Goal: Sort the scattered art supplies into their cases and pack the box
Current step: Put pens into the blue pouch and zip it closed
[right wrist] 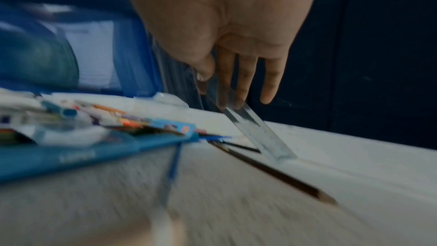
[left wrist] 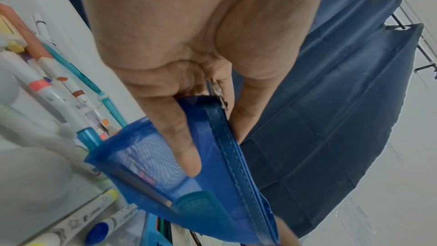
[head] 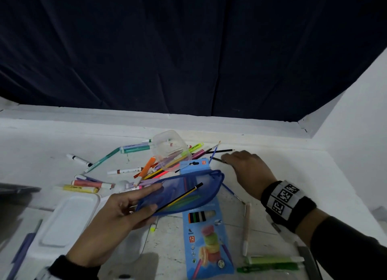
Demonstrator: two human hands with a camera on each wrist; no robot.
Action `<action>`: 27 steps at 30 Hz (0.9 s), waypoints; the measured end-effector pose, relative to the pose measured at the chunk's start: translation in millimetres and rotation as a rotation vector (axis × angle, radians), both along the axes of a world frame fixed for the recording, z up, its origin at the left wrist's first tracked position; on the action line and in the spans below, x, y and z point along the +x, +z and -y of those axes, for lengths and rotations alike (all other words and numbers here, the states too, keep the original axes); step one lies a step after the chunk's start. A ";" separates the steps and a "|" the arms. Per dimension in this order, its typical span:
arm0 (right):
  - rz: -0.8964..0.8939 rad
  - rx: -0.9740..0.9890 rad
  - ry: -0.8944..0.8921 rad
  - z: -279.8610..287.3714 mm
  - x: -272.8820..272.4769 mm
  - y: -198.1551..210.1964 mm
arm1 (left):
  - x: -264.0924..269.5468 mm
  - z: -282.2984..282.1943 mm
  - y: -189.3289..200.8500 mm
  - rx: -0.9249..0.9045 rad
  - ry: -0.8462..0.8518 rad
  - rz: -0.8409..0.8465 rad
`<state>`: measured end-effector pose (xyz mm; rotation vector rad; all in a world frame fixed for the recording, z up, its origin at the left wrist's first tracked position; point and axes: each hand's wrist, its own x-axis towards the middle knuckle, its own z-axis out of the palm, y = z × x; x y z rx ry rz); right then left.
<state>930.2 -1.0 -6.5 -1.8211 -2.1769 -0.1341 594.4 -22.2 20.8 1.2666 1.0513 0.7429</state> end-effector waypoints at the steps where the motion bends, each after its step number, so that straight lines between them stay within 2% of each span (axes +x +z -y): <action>1: -0.008 0.084 0.031 3.4 -8.5 8.5 | -2.2 2.1 0.0 0.002 -0.006 -0.006; 3: -0.031 0.195 0.087 11.8 -27.1 27.6 | -6.3 6.0 0.9 0.012 -0.004 -0.016; 6: -0.163 0.282 0.187 31.3 -57.3 59.6 | -12.0 12.3 3.0 0.018 0.023 -0.011; 9: -0.397 0.284 0.324 57.8 -85.8 85.1 | -17.7 20.4 4.8 0.009 0.048 0.014; 13: -0.692 0.269 0.380 97.1 -120.3 98.5 | -26.3 31.9 7.0 -0.019 0.074 0.049; 17: -0.899 0.073 0.298 118.2 -138.8 76.6 | -39.7 46.9 10.6 -0.060 0.088 0.090; 22: -1.242 -0.177 0.244 124.2 -148.1 49.6 | -64.9 65.5 12.8 -0.105 -0.001 0.154; 27: -1.307 -0.362 0.274 126.1 -161.4 50.9 | -76.8 79.7 16.1 -0.087 0.027 0.132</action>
